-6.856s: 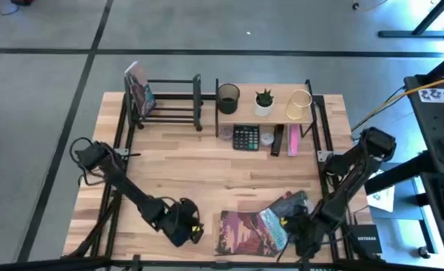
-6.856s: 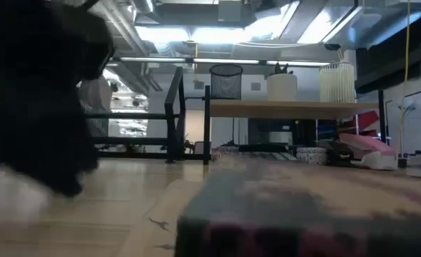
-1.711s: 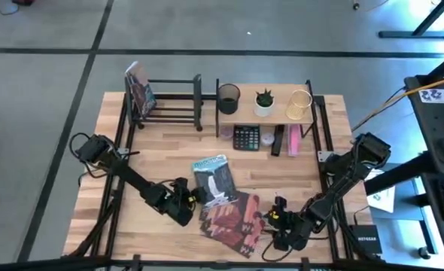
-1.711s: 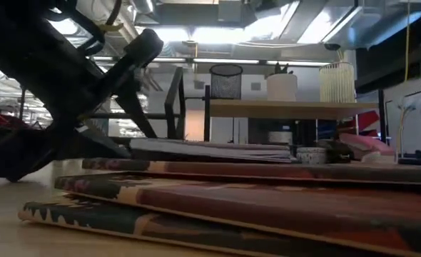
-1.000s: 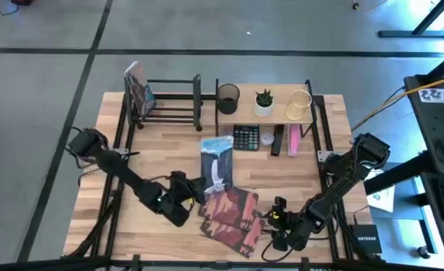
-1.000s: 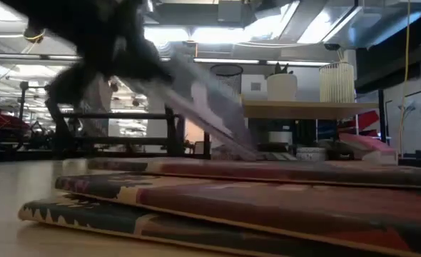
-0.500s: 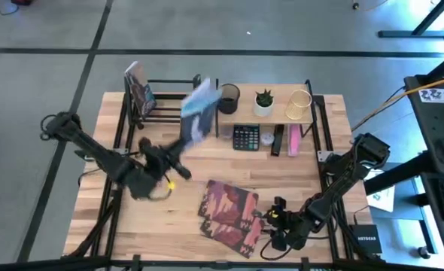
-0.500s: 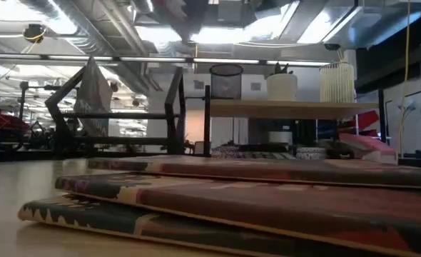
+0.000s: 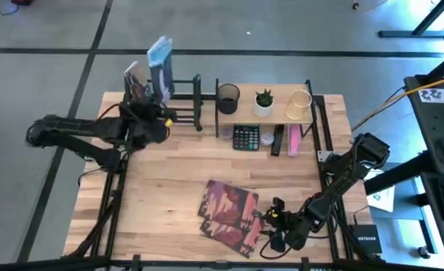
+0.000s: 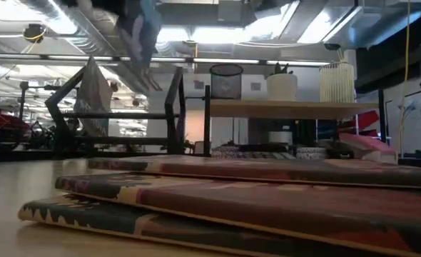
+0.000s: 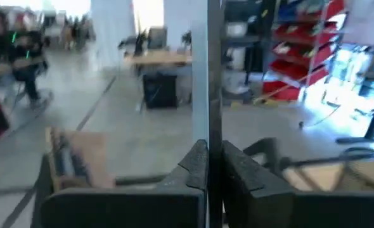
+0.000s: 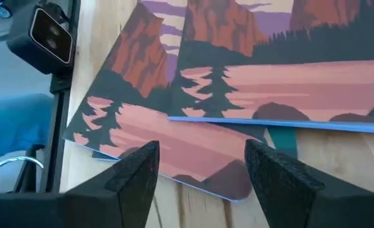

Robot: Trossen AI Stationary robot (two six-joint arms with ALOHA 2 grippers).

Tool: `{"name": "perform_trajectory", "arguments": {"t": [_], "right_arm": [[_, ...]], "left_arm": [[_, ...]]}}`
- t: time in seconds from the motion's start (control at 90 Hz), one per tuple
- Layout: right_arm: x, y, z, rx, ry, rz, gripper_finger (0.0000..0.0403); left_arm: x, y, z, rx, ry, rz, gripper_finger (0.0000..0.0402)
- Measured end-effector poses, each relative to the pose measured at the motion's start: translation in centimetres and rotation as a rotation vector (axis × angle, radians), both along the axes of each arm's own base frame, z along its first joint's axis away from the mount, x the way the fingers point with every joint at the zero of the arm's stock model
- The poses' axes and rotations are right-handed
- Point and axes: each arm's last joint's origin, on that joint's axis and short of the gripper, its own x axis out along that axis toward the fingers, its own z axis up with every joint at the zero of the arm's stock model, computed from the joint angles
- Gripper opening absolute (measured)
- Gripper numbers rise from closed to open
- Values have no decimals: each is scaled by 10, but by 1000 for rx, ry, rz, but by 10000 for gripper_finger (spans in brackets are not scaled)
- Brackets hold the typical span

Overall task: Stock shelves
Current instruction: Put the blue book on the book shelf

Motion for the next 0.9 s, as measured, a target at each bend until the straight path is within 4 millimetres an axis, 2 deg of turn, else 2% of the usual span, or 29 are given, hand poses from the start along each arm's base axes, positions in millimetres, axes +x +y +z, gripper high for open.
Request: {"name": "perform_trajectory", "arguments": {"t": [0.133,0.344,0.522,0.9], "right_arm": [[0,0,0,-16,-1,14,218],[0,0,0,-29,-2,26,218],[0,0,0,-25,-2,22,218],[0,0,0,7,4,4,218]], "left_arm": [[-12,18,-16,-151,53,67,0],[-19,27,-28,-232,73,164,3],[-18,32,-40,-217,41,204,4],[-20,33,-86,-138,-37,254,6]]}}
